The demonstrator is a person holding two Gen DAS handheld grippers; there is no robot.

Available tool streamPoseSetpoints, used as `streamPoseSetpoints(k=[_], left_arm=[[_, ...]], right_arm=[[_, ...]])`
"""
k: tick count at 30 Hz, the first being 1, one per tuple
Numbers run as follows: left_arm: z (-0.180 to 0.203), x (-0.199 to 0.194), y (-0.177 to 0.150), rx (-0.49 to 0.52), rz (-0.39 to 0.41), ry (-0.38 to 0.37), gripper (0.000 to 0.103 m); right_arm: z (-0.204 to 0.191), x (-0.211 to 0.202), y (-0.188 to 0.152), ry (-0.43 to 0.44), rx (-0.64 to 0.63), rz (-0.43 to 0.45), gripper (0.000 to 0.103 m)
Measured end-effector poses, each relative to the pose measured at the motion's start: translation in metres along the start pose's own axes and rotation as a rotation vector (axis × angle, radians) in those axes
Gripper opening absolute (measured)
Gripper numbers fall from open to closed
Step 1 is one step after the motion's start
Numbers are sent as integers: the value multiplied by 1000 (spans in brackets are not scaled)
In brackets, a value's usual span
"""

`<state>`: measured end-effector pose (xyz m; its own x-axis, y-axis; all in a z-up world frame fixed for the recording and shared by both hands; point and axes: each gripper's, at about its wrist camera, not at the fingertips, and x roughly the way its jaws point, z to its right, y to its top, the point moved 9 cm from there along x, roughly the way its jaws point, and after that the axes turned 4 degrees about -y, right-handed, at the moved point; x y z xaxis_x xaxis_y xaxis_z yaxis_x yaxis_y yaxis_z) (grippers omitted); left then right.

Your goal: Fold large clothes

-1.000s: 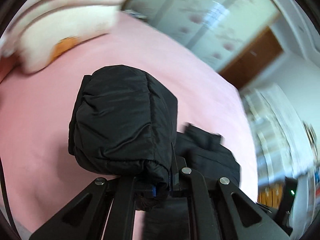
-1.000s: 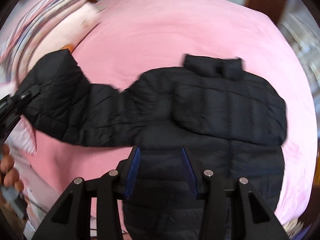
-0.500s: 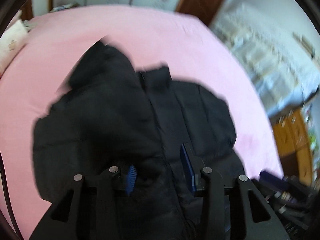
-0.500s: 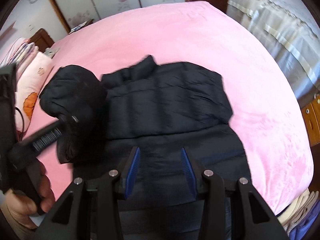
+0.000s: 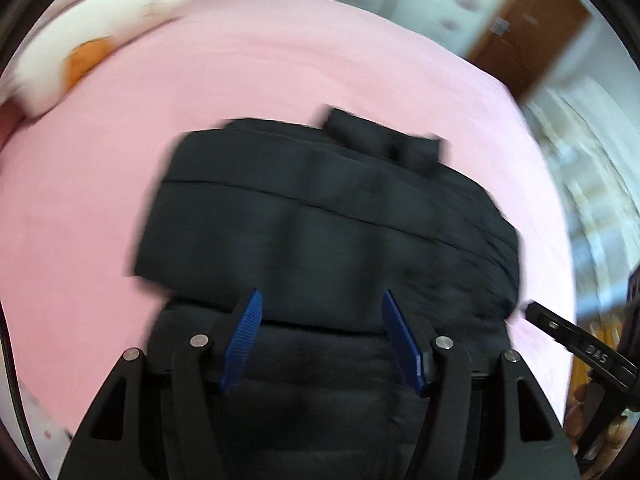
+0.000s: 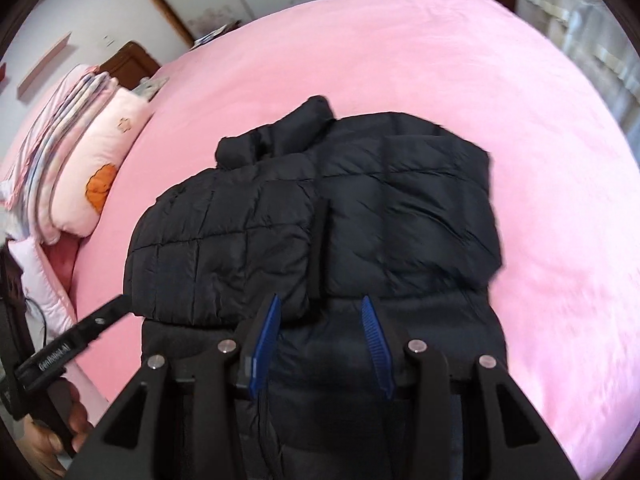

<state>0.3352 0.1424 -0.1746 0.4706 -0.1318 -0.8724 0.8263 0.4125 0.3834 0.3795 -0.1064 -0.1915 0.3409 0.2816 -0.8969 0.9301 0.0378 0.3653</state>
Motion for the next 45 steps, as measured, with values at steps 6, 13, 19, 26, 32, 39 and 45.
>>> streamPoseSetpoints(k=[6, 13, 19, 26, 32, 39, 45], left_arm=[[-98, 11, 8, -174, 18, 192, 61], [-138, 36, 14, -265, 30, 236, 61], [-105, 55, 32, -235, 50, 189, 61], [-54, 86, 49, -141, 39, 128, 61], [-40, 117, 55, -81, 14, 195, 63], [-53, 130, 52, -52, -33, 276, 80], [-51, 112, 54, -19, -50, 252, 80]], right_arm=[[-8, 57, 18, 84, 1, -51, 43], [-14, 113, 19, 145, 92, -136, 29], [-48, 48, 44, 139, -117, 47, 4], [13, 14, 86, -53, -18, 221, 4], [66, 69, 60, -158, 94, 58, 5], [64, 96, 44, -266, 27, 0, 7], [71, 95, 51, -281, 45, -11, 15]])
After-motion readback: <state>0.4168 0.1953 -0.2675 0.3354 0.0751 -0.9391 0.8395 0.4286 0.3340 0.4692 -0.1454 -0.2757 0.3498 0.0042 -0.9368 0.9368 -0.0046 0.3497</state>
